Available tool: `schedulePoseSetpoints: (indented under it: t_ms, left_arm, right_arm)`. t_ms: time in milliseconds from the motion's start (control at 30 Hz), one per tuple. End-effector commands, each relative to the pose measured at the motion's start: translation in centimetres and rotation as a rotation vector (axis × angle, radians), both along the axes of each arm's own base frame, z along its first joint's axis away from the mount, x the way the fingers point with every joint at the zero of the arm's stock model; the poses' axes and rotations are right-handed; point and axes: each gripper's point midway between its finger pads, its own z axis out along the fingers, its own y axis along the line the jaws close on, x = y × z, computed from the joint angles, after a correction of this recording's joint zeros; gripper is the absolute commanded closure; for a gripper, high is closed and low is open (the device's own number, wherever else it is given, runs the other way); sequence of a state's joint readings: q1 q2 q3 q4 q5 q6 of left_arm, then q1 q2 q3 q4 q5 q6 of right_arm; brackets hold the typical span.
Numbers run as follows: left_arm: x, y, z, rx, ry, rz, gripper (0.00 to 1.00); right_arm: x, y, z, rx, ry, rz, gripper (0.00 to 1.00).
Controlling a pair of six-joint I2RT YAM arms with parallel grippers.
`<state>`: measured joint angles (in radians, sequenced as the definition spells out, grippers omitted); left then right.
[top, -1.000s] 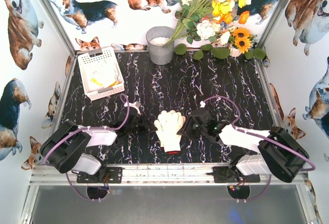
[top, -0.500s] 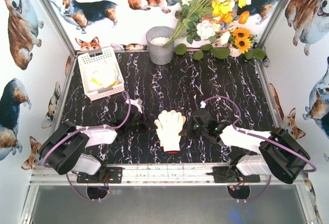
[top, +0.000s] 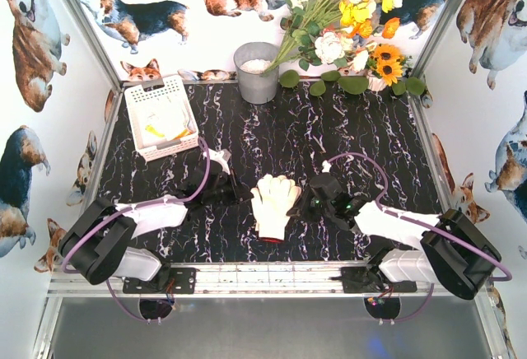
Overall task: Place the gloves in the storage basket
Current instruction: Adjust the glove at the center of the board.
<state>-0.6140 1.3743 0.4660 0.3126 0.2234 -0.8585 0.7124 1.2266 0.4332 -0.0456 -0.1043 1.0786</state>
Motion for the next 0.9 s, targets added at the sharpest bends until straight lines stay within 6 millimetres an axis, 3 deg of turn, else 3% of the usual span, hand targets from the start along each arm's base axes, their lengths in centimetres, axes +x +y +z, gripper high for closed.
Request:
schedulePoseSetpoints:
  t_ms: [0, 333, 867]
  left_arm:
    - [0.7, -0.2, 0.7, 0.018, -0.032, -0.009, 1.0]
    - [1.8, 0.1, 1.7, 0.023, -0.047, 0.007, 1.0]
    - [3.6, 0.0, 1.3, 0.041, -0.064, 0.0, 1.0]
  right_arm:
    - [1.7, 1.2, 2.6, 0.046, -0.076, -0.003, 1.0]
    - [1.9, 1.2, 4.0, 0.067, -0.103, -0.008, 1.0]
    - [2.8, 1.4, 3.5, 0.042, -0.12, -0.009, 1.0]
